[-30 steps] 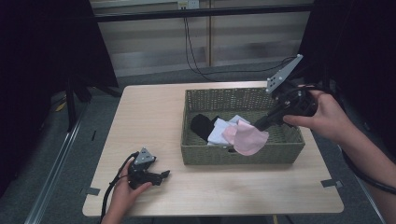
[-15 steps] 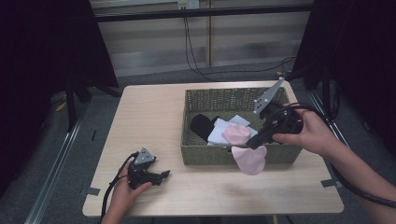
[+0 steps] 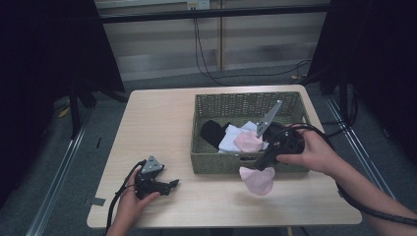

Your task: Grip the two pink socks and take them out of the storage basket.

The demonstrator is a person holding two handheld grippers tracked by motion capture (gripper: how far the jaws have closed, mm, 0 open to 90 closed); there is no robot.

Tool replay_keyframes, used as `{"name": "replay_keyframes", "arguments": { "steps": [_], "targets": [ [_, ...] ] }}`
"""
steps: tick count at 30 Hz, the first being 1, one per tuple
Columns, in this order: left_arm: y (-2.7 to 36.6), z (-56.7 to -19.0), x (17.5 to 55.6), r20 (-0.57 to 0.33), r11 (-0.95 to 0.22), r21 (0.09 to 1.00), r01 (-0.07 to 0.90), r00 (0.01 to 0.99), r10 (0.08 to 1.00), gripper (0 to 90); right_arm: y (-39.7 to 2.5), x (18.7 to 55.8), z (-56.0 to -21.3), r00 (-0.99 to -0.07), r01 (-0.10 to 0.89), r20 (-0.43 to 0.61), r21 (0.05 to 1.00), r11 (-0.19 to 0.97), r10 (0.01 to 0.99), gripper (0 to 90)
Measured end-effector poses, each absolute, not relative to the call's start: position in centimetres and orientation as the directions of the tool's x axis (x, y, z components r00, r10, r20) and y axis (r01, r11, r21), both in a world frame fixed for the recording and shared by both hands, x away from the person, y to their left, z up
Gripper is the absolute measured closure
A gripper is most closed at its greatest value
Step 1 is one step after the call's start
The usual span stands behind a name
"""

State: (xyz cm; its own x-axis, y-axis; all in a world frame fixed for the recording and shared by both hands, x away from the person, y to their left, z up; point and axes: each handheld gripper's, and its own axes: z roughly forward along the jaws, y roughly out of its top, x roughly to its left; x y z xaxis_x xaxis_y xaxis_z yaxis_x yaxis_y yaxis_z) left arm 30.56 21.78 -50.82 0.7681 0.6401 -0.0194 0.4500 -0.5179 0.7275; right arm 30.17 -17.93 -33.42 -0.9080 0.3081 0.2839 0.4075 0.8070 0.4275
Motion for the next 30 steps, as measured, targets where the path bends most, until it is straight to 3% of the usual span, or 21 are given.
{"name": "replay_keyframes", "arguments": {
  "steps": [13, 19, 22, 30],
  "targets": [
    [21.7, -50.8, 30.5, -0.022, -0.513, 0.730, 0.452, 0.766, 0.643, 18.2, -17.9, 31.2, -33.6, -0.906, 0.420, 0.256, 0.444, 0.792, 0.337, 72.5],
    [21.7, -50.8, 30.5, -0.022, -0.513, 0.730, 0.452, 0.766, 0.643, 18.2, -19.2, 33.7, -33.6, -0.875, 0.484, 0.238, 0.442, 0.756, 0.421, 70.1],
    [21.8, -50.8, 30.6, -0.020, -0.517, 0.728, 0.450, 0.768, 0.641, 18.2, -19.8, 35.6, -34.0, -0.848, 0.528, 0.226, 0.433, 0.731, 0.479, 64.8],
    [21.8, -50.8, 30.5, -0.021, -0.515, 0.729, 0.451, 0.767, 0.642, 18.2, -20.0, 39.0, -37.0, -0.800, 0.592, 0.173, 0.385, 0.708, 0.574, 57.4]
  ]
}}
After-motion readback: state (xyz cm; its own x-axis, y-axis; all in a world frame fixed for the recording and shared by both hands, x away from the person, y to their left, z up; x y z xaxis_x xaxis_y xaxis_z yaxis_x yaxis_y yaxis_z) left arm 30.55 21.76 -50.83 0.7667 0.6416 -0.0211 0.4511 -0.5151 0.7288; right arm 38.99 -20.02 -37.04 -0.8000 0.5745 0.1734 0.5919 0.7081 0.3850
